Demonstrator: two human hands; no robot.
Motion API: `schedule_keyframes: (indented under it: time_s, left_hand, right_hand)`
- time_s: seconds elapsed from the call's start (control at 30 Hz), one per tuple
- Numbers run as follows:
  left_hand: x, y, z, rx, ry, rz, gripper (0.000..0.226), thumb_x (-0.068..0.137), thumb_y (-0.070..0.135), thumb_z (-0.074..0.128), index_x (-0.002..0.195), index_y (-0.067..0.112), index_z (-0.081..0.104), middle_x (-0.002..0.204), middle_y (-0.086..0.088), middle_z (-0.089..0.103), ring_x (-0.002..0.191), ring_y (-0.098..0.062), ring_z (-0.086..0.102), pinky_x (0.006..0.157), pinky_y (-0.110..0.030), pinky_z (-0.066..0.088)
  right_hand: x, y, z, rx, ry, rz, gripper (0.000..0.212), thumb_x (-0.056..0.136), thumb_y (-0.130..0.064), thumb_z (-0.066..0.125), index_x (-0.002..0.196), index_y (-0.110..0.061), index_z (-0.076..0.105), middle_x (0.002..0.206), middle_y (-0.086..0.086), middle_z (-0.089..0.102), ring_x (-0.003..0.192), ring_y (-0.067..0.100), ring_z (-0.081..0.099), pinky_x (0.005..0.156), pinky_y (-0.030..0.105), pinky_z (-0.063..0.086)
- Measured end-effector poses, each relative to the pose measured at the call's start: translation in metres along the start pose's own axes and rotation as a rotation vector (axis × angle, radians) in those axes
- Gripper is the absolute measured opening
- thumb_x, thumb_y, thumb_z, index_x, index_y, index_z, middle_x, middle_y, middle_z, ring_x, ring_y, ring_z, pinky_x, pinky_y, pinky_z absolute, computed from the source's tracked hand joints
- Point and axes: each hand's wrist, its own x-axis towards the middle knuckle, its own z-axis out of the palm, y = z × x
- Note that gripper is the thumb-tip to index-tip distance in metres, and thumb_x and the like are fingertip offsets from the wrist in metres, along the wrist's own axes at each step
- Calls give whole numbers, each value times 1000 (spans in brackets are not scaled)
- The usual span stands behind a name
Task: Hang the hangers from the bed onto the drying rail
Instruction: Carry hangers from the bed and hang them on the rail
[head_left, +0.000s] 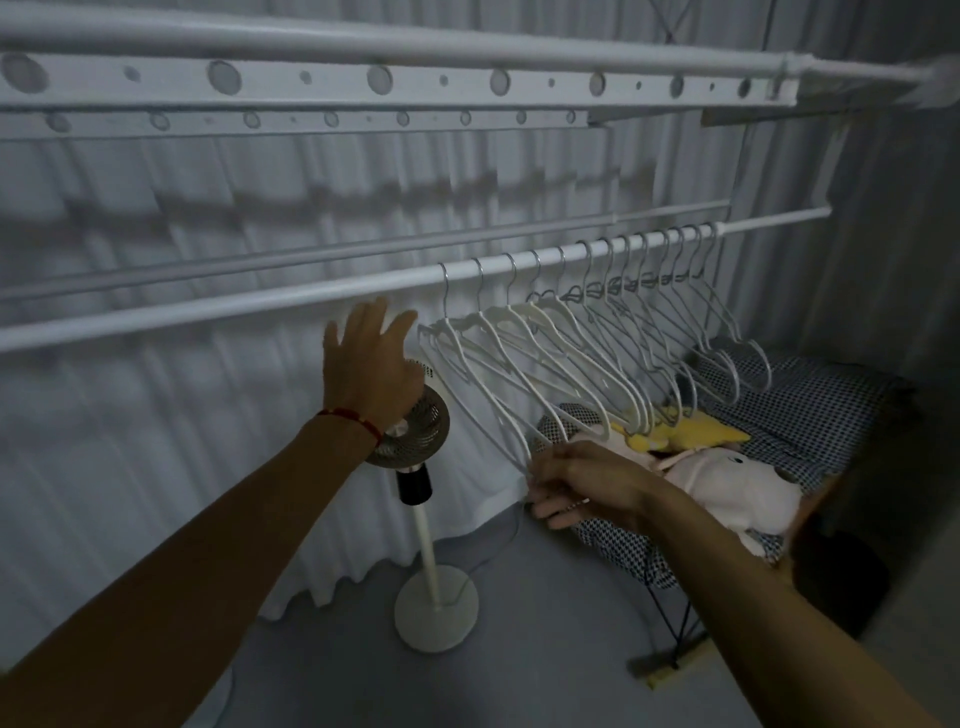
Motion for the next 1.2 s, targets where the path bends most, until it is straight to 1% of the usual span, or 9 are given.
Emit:
schedule_keyframes:
  time_s: [0.1,0.2,0.4,0.53,0.63,0.87,0.93,1.03,1.2]
  left_hand:
    - [-40,51,1,-346,69,54,47,77,14,57,123,11,63,130,-11,59,125,-28,49,107,-43,39]
    - [-85,109,16,-547,12,81,35,73,13,58,106,15,67,109,-3,64,105,-21,57,95,-29,45]
    - [-176,213,52,-850,-457,23,22,78,12,65,99,20,66,95,9,62,89,-9,58,74,-6,41]
    - [-253,276,77,-969,-825,118,21,82,23,67,102,27,63,106,5,67,92,-12,63,75,-23,52]
    - [-323,324,73,-983,-1048,263,23,87,26,66,109,25,62,112,5,64,96,-11,61,67,-13,43]
    - [-485,417,1,-977,-1472,733,21,86,36,66,106,30,62,109,10,62,99,-9,59,71,-19,47]
    - [-529,442,-32,-968,-1576,858,22,86,38,68,105,30,64,107,11,64,99,-8,61,76,-20,48]
    - [-594,482,-89,-957,-1720,1030,21,88,34,67,107,26,66,106,11,66,99,-4,61,78,-18,48]
    - [-727,550,-166,-865,-1774,1224,25,79,40,68,100,26,69,104,7,69,100,-11,63,89,-34,55]
  right_hand:
    - [-23,22,-7,11,-2,24,31,95,-29,64,116,-6,65,95,14,69,78,23,71,76,39,60]
    - [-59,45,-16,-59,109,10,27,97,-29,61,113,-9,68,97,10,72,84,25,73,80,41,61]
    - [-156,112,-27,-154,468,-43,18,99,-22,54,107,-11,67,96,11,71,81,21,69,78,39,58]
    - [-239,192,-16,-175,728,118,24,94,-25,57,115,-22,69,100,2,74,91,18,70,86,42,57]
    - [-315,250,9,-75,893,287,27,94,-28,55,118,-24,68,103,0,73,93,15,69,87,41,58]
    - [-522,363,102,166,1275,663,27,90,-23,57,113,-22,71,88,-3,72,80,14,70,84,37,59]
    - [-583,389,136,241,1382,750,25,89,-19,56,107,-18,73,82,-3,70,74,14,66,82,36,59]
    - [-666,433,188,341,1505,897,22,88,-18,56,99,-14,75,94,4,75,85,16,67,81,29,52]
    - [-785,523,276,735,1758,1050,24,88,-31,54,94,-15,70,91,7,73,84,27,69,78,42,58]
